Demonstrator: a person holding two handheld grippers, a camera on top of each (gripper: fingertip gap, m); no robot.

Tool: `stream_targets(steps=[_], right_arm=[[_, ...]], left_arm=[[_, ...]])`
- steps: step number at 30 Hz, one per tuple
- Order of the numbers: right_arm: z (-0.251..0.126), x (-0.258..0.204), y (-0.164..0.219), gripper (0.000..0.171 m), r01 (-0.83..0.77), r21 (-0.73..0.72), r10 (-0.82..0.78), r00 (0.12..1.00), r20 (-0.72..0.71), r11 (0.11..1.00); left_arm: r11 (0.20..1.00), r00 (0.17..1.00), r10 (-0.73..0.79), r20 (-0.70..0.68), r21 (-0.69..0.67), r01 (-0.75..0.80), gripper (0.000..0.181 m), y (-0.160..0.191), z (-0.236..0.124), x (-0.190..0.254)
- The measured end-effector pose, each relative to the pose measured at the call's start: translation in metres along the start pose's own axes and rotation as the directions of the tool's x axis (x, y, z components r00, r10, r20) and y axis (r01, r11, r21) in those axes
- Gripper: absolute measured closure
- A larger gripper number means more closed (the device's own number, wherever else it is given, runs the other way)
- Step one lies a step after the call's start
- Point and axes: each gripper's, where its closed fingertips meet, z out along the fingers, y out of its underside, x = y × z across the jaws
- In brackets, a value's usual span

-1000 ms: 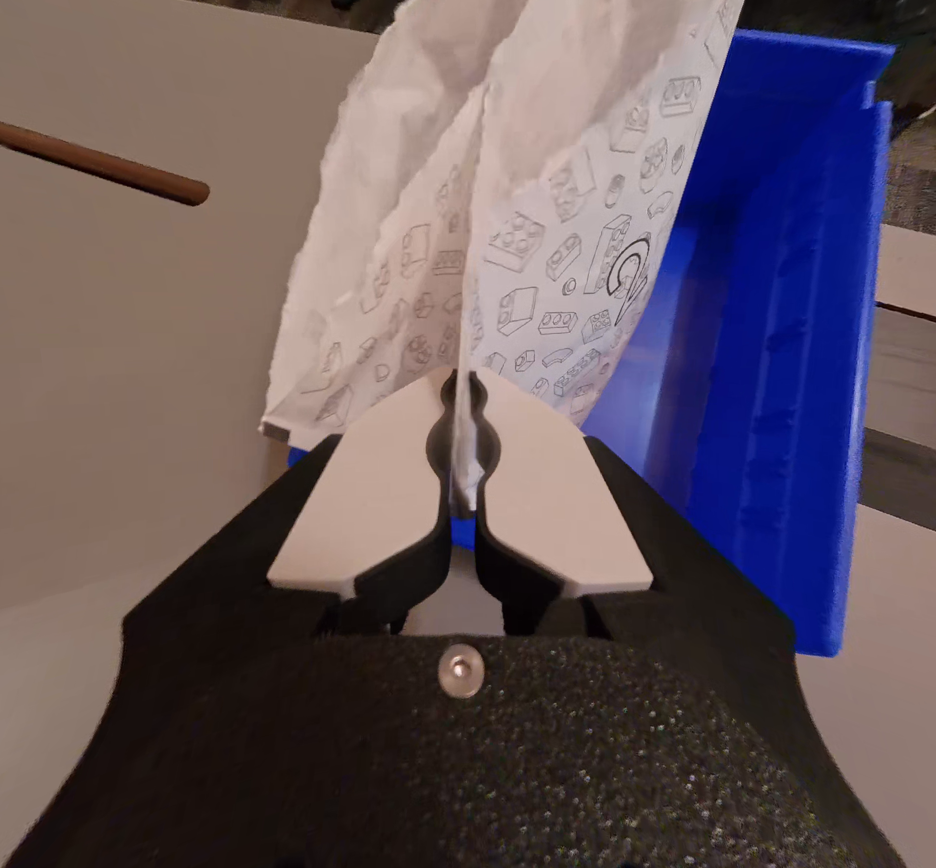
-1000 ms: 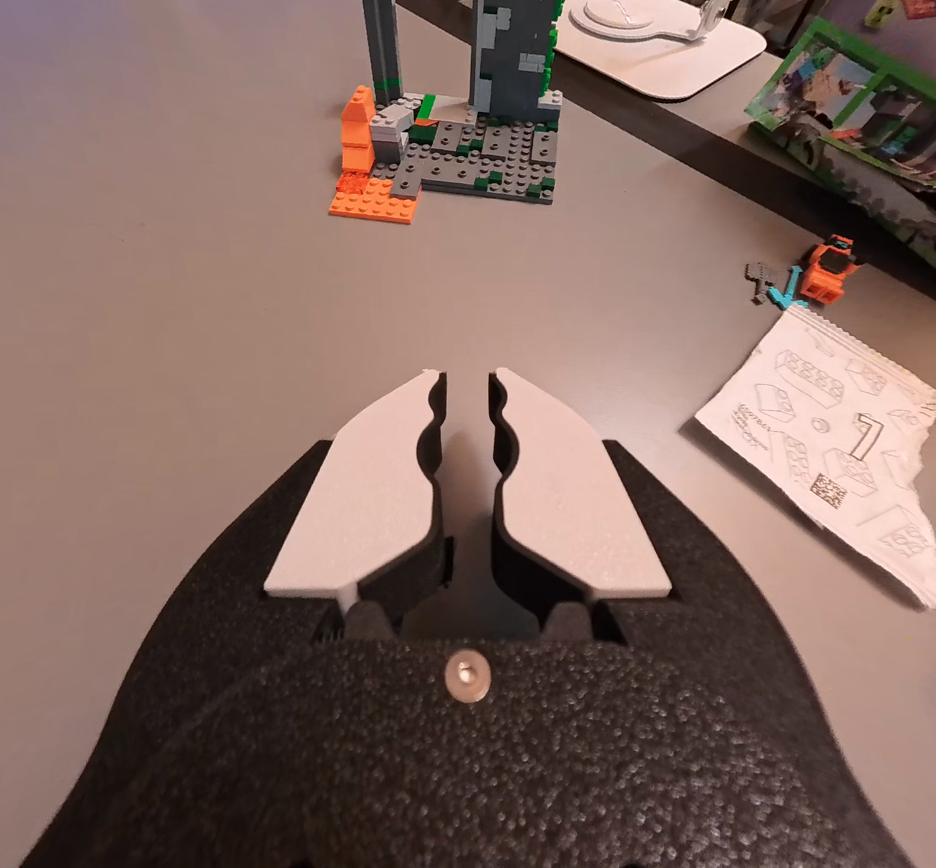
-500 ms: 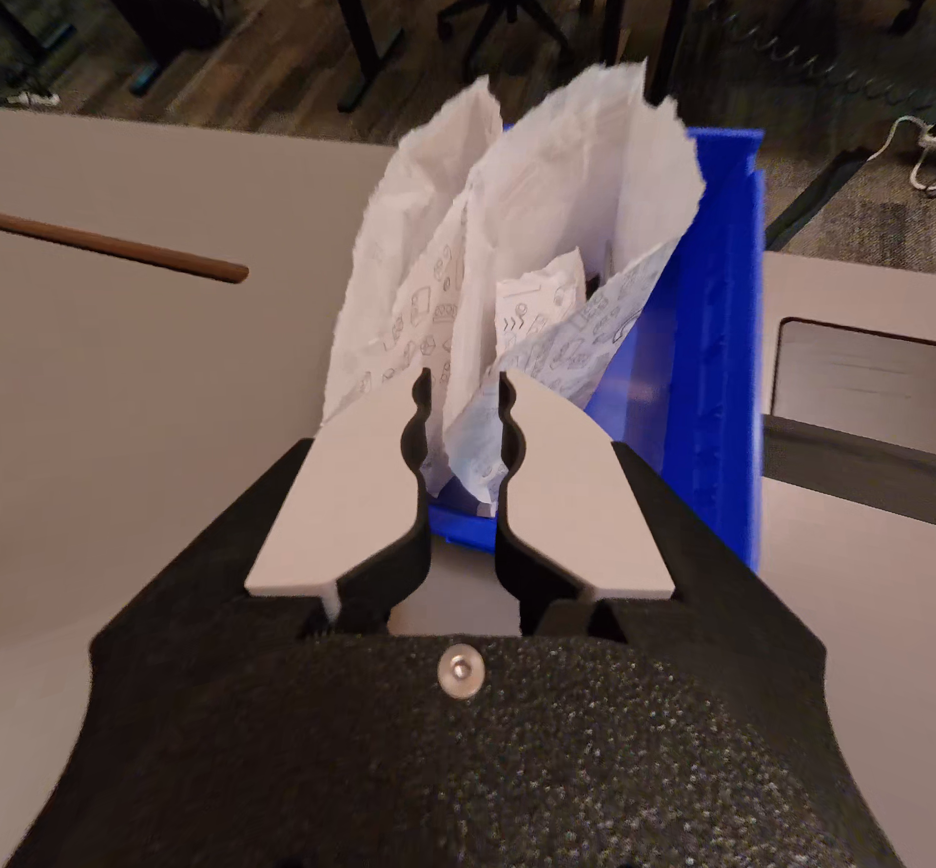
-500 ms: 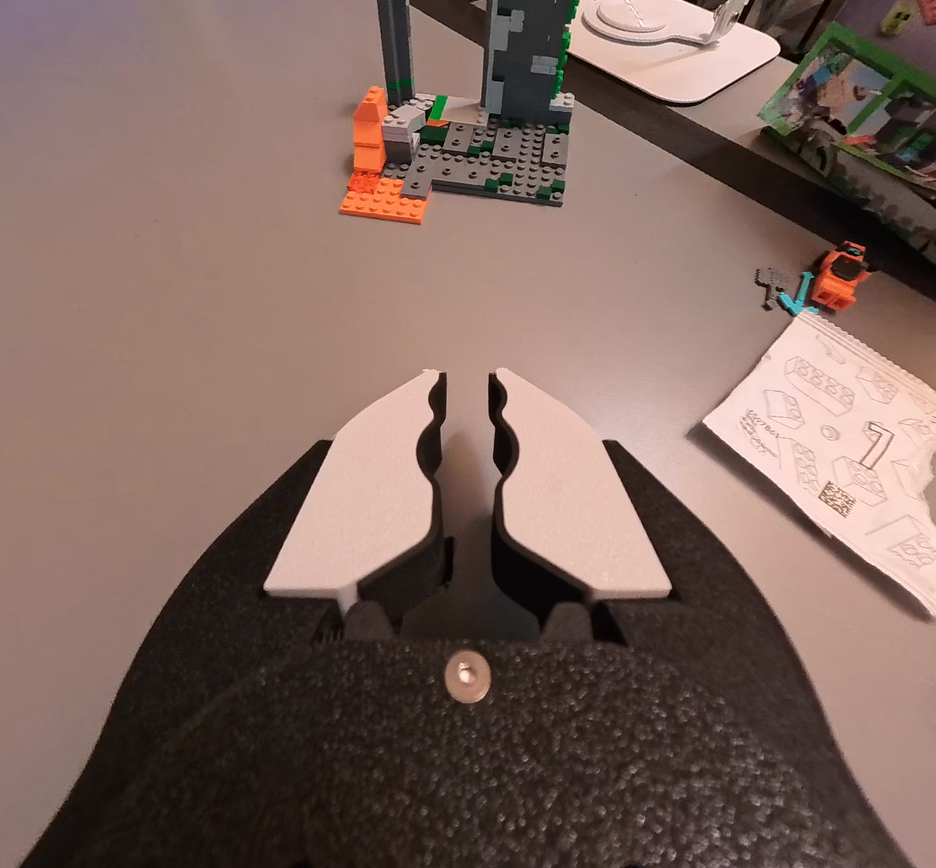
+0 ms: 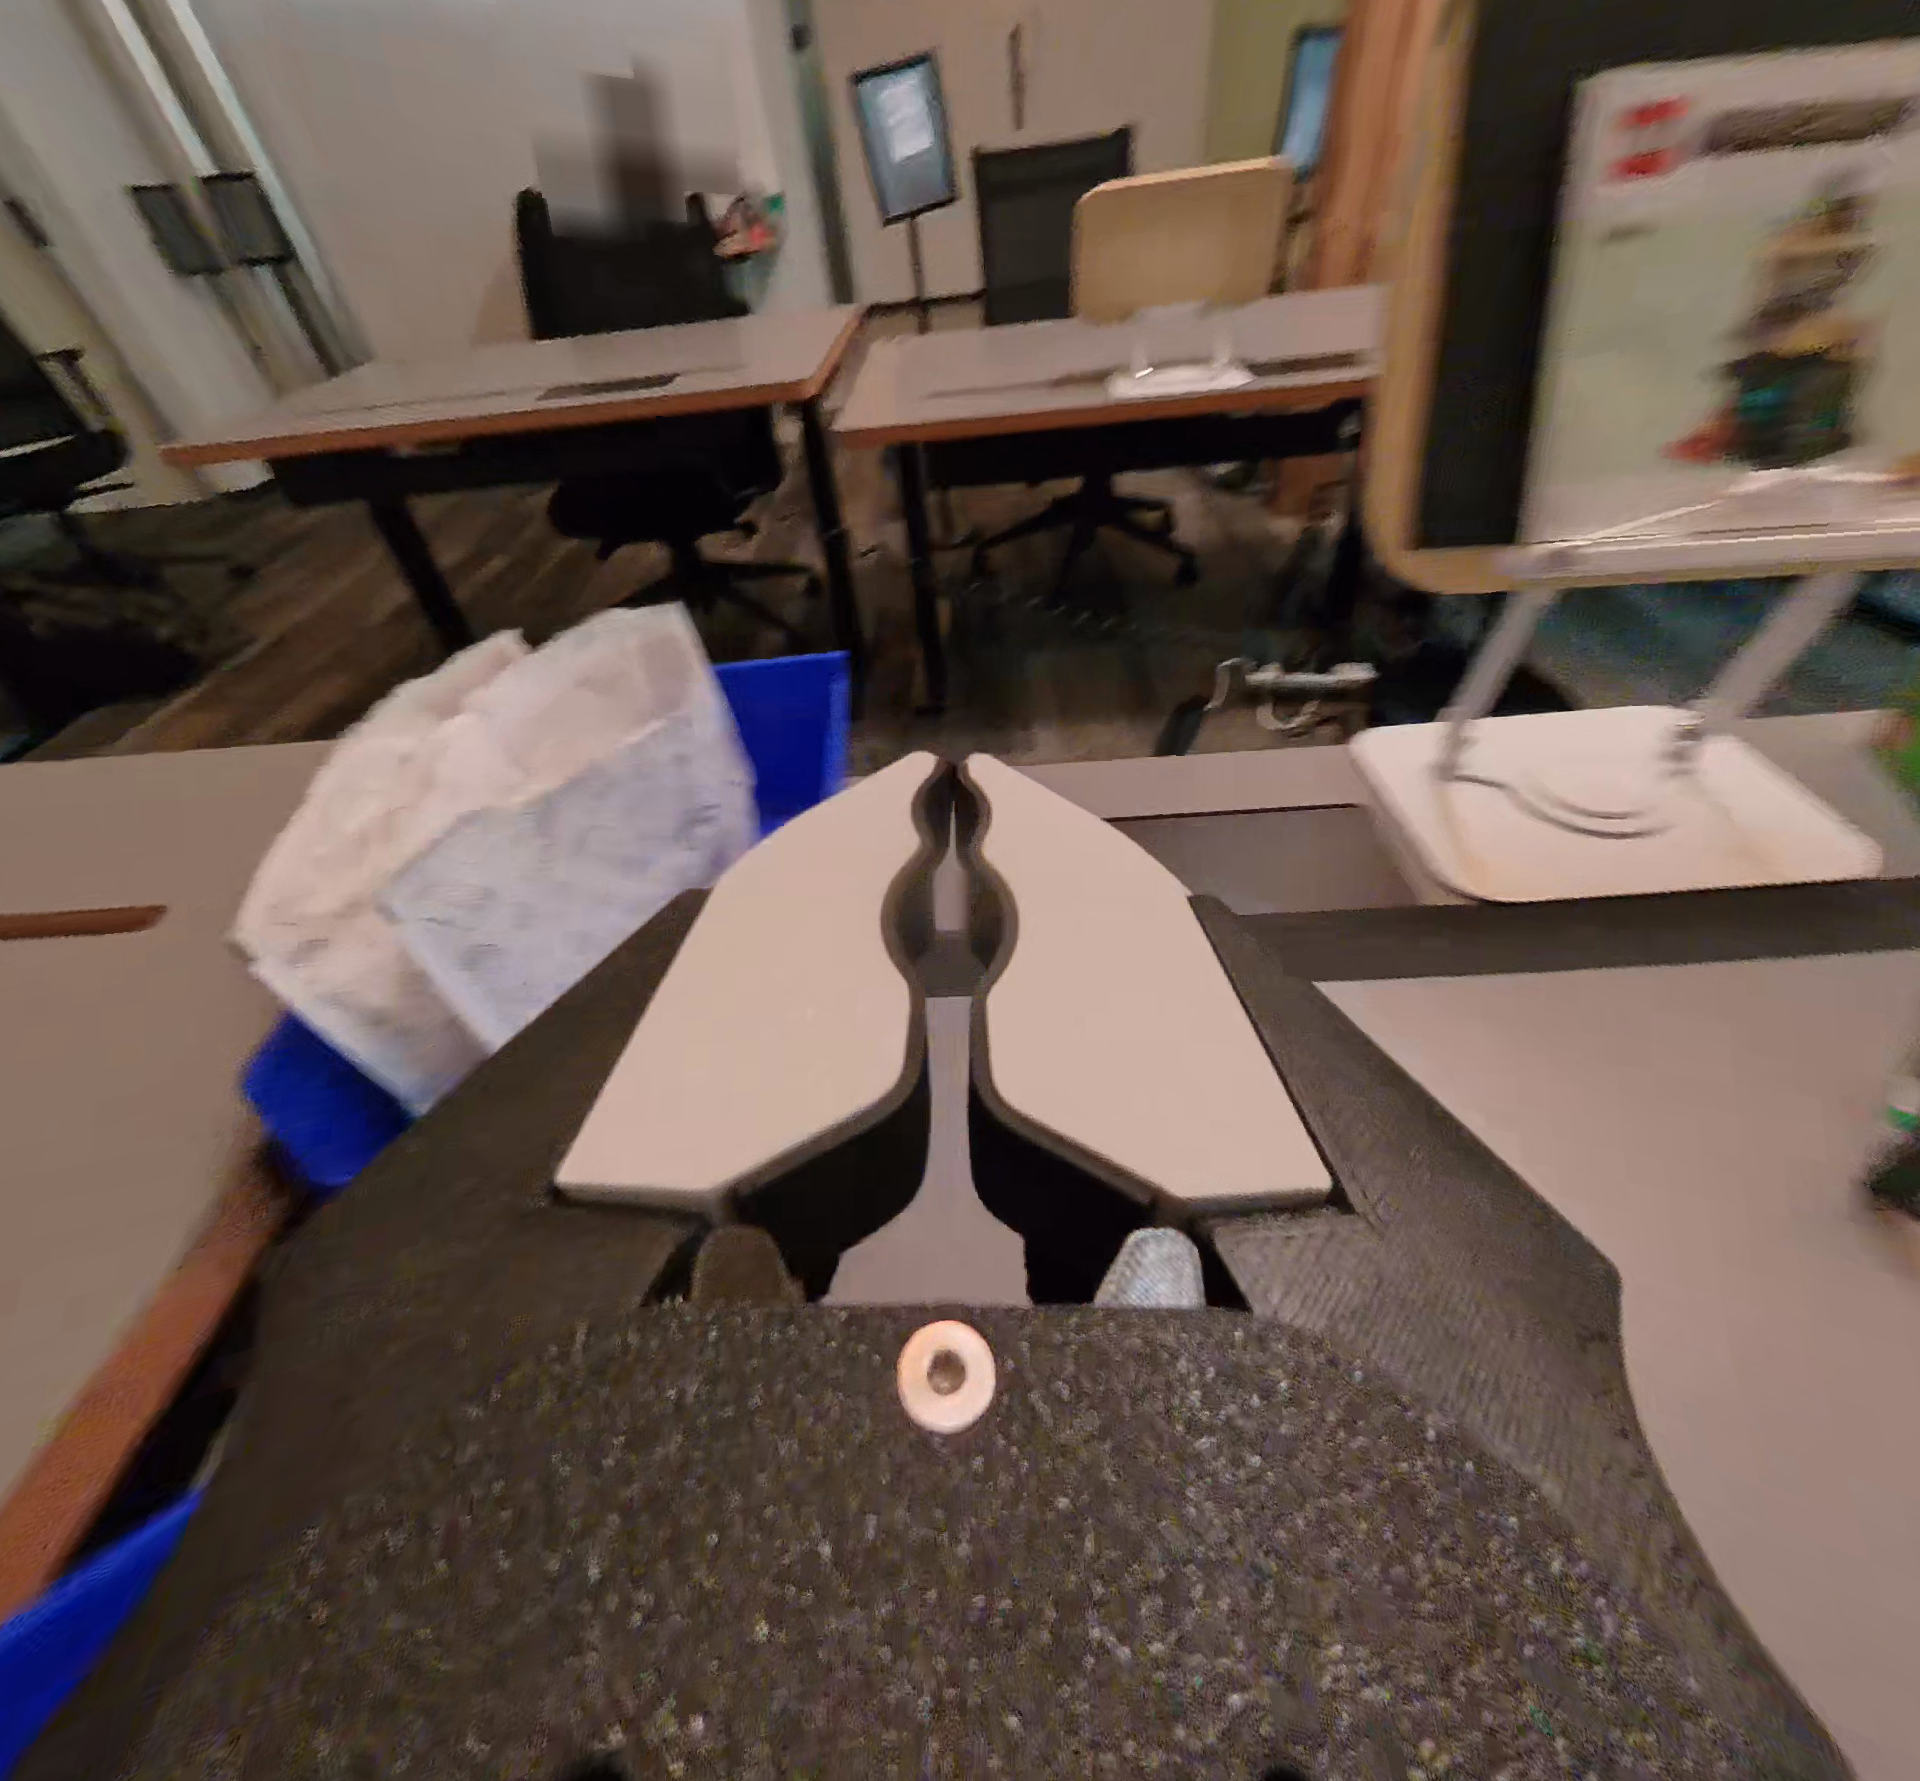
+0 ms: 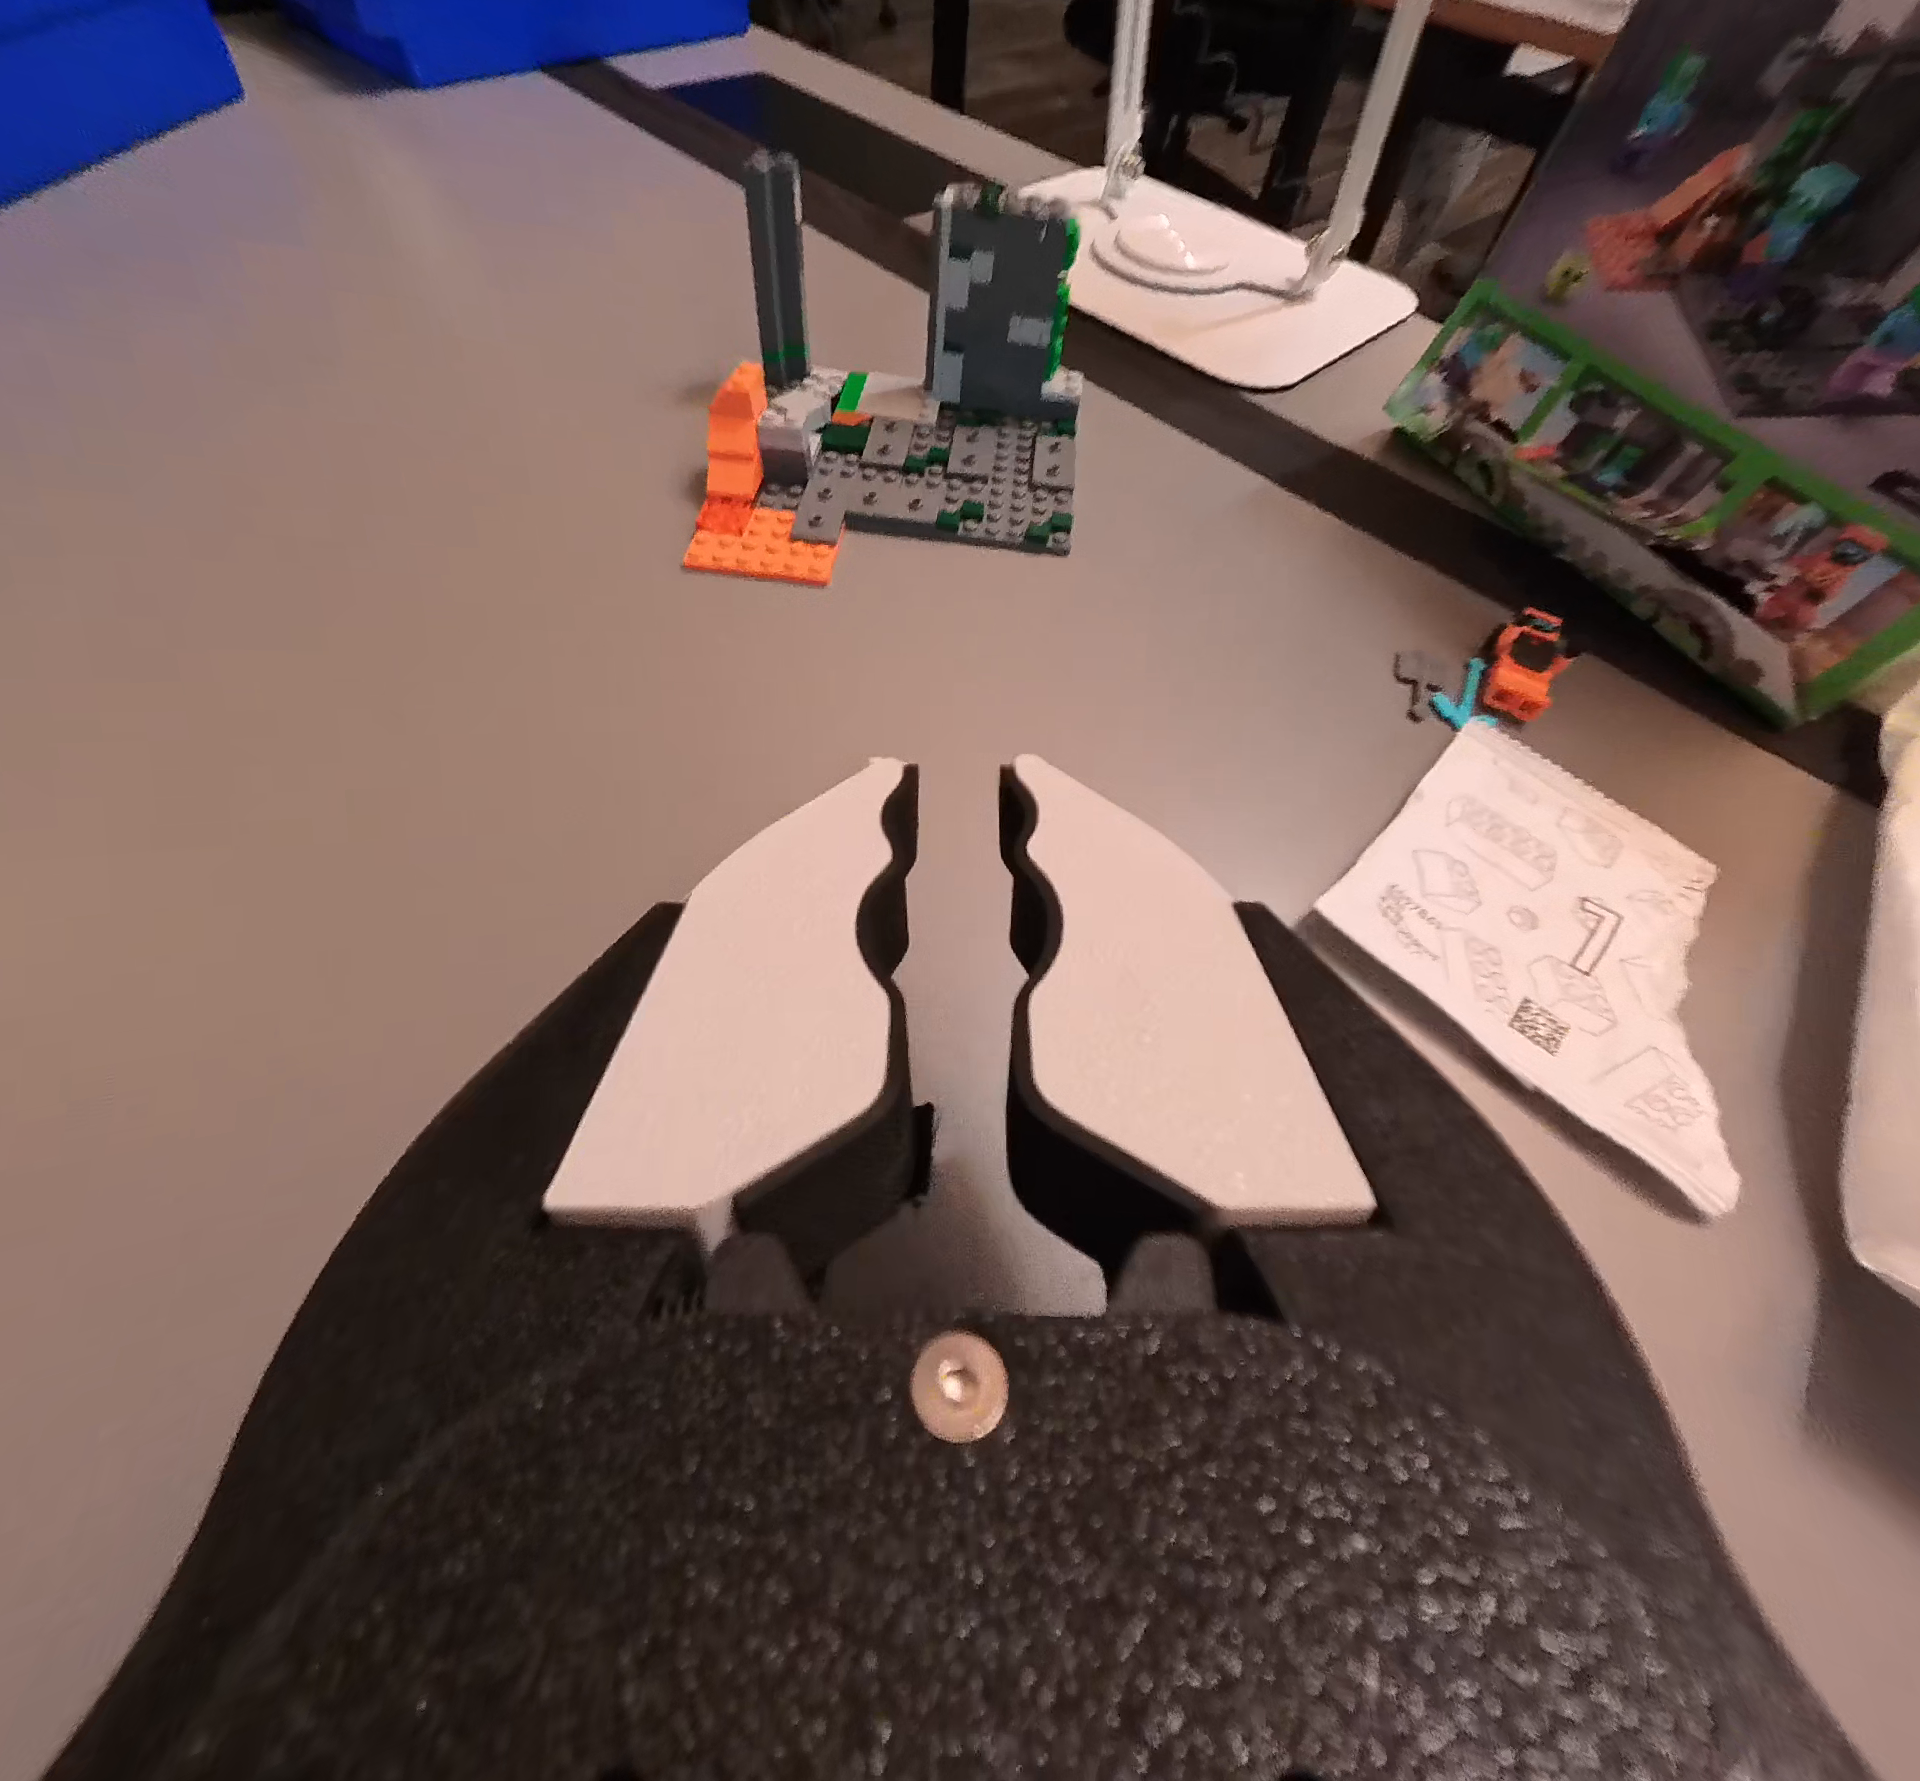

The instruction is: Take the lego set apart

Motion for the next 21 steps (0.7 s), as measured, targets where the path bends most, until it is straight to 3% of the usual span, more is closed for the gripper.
stream_targets(steps=[6, 11, 21], right_arm=[[-0.004, 0.009, -0.012, 0.155, -0.018, 0.064, 0.023, 0.996, -0.084, 0.998], [-0.004, 0.007, -0.016, 0.151, -0.019, 0.107, 0.034, 0.989, -0.144, 0.994], [0.008, -0.002, -0.013, 0.151, 0.074, 0.102, -0.049, 0.973, -0.227, 0.992]], left_arm=[[0.994, 0.975, -0.038, -0.220, 0.095, 0.061, 0.181, 0.005, -0.048, 0.114], [0.995, 0.919, -0.033, -0.393, 0.071, 0.066, 0.181, 0.020, -0.066, 0.206], [0.987, 0.818, -0.159, -0.553, -0.102, 0.124, 0.171, 0.091, -0.049, 0.332]])
